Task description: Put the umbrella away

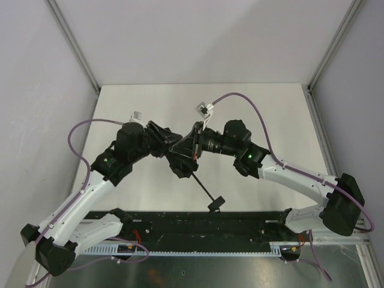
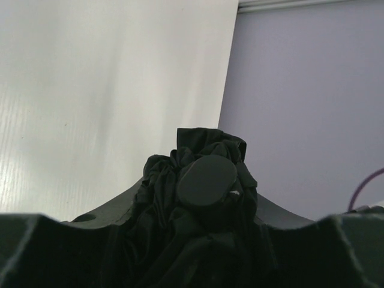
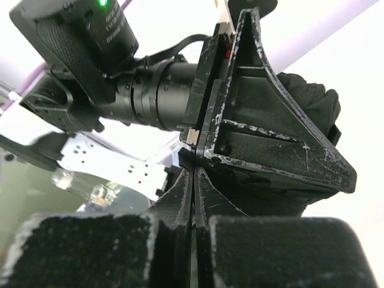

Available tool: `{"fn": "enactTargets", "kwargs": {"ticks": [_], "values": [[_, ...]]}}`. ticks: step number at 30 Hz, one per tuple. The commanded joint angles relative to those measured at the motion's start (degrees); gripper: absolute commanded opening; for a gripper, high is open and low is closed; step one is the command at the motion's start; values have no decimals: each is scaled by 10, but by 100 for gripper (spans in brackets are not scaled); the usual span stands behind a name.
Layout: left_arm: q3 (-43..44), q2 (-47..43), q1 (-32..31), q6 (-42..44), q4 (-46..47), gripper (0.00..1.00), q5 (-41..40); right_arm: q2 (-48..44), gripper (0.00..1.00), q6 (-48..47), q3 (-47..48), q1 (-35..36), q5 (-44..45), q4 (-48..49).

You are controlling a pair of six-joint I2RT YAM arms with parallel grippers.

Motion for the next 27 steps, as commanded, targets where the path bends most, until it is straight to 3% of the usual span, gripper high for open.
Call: {"fn": "enactTargets", "kwargs": {"ticks": [1,7,9,14,20,23,27], "values": [[3,39,4,21,-15,0,-65,-57,0,-25,52,79,-120,48],[1,23,5,26,-15,0,-70,-53,0,118,1,50,-134,196],[2,25,6,21,-15,0,-69,-39,0,128,-1,60,-138,197],[15,34,9,17,-16,0,-56,-32,0,72,-1,67,-143,101],[25,43,14,23,-17,0,-17,-22,0,-79,12,71,-120,-78],[33,46,14,19,-17,0,12,-9,0,-203,36,88,-44,-183],[29,31,18,9,-19,0,24,-8,0,-272,50,93,45,-209]]}}
